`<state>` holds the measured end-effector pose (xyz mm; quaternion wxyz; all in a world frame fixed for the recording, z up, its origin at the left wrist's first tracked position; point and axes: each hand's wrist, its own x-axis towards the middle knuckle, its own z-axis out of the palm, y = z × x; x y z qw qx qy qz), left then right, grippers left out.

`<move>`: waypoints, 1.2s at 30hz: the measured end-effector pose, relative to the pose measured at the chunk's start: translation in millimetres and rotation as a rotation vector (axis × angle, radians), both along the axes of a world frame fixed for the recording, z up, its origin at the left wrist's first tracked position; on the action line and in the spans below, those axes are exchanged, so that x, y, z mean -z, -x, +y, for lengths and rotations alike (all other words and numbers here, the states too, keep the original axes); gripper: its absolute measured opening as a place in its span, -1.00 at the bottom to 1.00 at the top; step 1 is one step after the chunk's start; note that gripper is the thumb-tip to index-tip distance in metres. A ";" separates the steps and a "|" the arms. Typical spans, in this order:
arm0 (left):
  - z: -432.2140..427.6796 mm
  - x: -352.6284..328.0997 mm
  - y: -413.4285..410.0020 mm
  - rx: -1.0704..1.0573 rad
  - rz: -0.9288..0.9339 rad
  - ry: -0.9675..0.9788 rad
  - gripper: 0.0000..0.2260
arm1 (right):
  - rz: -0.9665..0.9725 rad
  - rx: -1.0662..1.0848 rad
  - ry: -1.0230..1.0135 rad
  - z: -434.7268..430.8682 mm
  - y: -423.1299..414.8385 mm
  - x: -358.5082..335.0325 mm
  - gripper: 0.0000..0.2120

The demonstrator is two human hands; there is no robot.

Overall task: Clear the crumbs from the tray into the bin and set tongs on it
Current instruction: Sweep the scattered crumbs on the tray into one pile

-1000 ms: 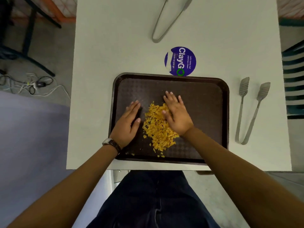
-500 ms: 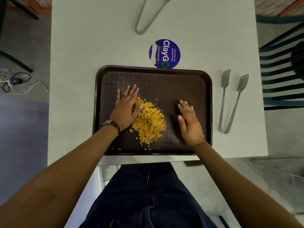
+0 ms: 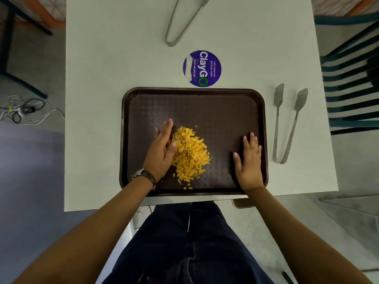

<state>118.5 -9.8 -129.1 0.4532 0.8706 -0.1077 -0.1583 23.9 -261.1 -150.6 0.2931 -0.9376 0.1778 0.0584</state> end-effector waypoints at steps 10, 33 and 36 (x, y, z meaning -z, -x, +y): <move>47.9 -1.7 43.2 -0.186 0.006 0.043 -0.50 | -0.097 -0.139 -0.165 77.1 -32.2 -3.8 -0.43; 86.2 -13.0 55.9 -0.443 0.125 -0.169 -0.39 | -0.010 -0.339 -0.028 68.9 -34.3 0.4 -0.37; 114.1 -11.9 54.2 -0.138 0.089 -0.292 -0.28 | 0.008 -0.365 -0.019 57.7 -42.0 -3.2 -0.36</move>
